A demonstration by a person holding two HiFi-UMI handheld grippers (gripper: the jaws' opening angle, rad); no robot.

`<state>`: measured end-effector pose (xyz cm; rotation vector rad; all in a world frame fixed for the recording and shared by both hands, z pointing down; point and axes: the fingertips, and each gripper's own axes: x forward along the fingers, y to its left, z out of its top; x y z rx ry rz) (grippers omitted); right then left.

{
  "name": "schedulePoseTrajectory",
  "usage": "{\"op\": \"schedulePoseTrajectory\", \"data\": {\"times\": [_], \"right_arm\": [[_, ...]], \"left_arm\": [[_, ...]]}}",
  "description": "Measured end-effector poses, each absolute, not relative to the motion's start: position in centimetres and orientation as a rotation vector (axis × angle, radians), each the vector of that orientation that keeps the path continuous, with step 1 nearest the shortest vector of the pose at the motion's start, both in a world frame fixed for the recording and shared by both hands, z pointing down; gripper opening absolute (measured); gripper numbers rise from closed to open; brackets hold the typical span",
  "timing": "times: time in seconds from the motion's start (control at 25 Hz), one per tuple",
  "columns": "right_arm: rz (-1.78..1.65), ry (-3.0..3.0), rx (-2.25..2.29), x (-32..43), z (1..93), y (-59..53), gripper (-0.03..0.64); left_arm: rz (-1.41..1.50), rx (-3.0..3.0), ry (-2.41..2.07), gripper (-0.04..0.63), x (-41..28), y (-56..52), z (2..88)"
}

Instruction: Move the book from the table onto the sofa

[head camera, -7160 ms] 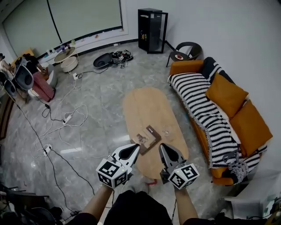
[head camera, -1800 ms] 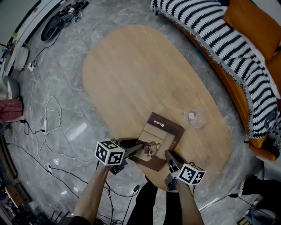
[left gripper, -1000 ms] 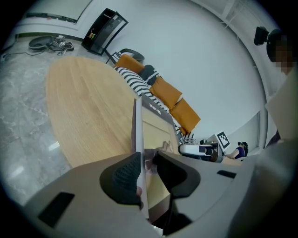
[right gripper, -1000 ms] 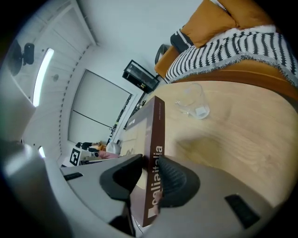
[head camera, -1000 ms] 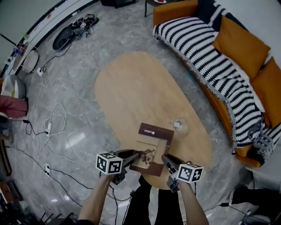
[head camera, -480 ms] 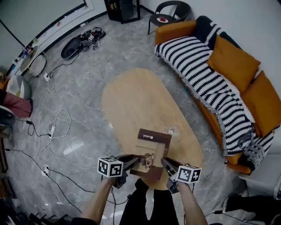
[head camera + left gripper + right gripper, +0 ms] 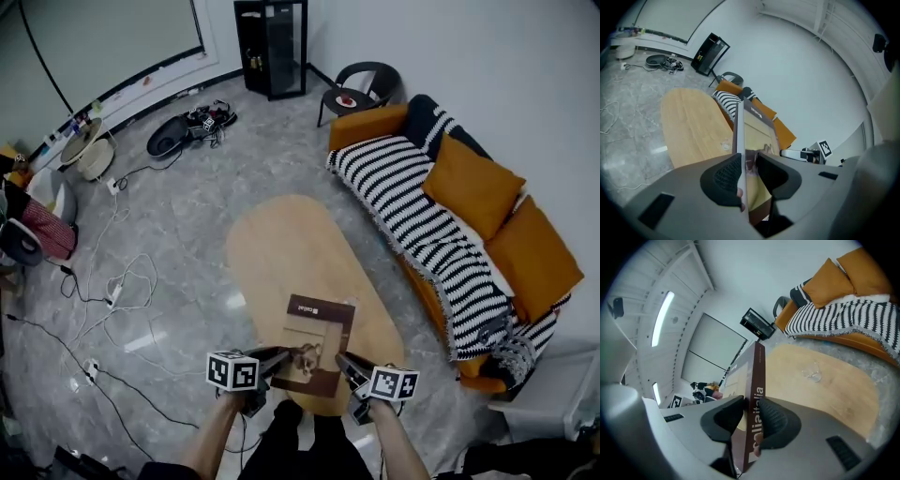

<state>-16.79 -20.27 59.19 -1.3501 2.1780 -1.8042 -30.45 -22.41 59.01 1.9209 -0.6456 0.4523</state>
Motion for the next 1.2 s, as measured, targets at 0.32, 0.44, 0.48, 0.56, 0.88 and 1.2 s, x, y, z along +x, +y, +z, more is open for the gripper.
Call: {"op": "schedulePoseTrajectory", "data": {"times": [0.32,0.44,0.48,0.56,0.88,1.2], "right_arm": [[-1.727,2.212,-1.318,-16.4,53.1,-17.7,0.123],[-1.685,2.233,-1.318,-16.4,51.8,-17.4,0.123],[-1.675,2.238,-1.317,-16.5,51.6,-17.3,0.122],[-1.657,2.248,-1.316,-16.8,51.3,-17.1,0.121],[-1.642,2.236,-1.308,-17.2,51.0,-16.5,0.118],[-1.618,2.225,-1.347,-17.2,50.9,-15.0,0.115]], "left_arm": [[0.413,1.982,-0.691,0.115,-30.2,-19.8,52.6],[0.386,1.995,-0.702,0.115,-30.2,-19.4,51.5],[0.379,1.998,-0.705,0.115,-30.3,-19.2,51.3],[0.376,2.006,-0.713,0.115,-30.7,-18.9,51.1],[0.340,2.003,-0.720,0.118,-31.2,-18.4,50.9],[0.366,2.026,-0.666,0.118,-31.0,-17.3,51.1]]}}
